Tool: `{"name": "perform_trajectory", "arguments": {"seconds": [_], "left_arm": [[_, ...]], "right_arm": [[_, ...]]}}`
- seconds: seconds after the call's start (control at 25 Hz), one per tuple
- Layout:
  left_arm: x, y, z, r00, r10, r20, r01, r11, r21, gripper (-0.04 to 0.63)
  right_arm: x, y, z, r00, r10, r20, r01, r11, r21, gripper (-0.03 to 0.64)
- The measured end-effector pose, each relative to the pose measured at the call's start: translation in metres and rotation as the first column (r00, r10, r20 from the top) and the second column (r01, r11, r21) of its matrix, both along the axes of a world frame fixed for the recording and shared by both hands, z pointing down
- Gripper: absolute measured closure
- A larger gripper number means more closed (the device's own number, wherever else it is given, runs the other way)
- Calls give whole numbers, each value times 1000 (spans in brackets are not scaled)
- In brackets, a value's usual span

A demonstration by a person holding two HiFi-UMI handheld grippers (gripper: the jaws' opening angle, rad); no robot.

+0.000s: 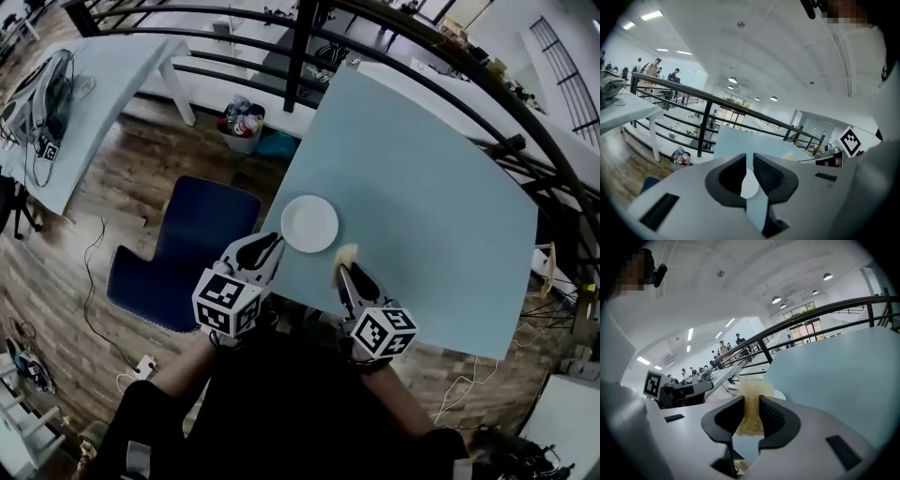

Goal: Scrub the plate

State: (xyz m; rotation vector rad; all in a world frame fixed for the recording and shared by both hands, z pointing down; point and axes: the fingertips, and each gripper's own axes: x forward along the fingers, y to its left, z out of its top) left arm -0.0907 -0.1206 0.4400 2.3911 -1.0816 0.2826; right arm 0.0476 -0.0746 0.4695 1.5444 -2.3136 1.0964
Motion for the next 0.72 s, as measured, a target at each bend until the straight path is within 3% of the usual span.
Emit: {"name": "perform_trajectory", "arguments": {"seconds": [0.24,0.36,0.6,0.72], "left_arm": [[-9,-26,58,992,-78,98,86,993,-76,538],[1,-23,98,987,-67,148,89,984,-154,538],[13,-22,160,979,-44,200,101,954,-282,538],[16,-26,181,982,-73,175,132,925,-357,537]], "right_arm": [[-19,-26,43,994,-102,39,104,993,-61,512],[-24,-44,60,988,-143,59,147,986,-79,512],[-45,-90,95,972,-227,62,233,963,-134,512],[-57,-113,105,967,-250,54,255,958,-135,512]]}}
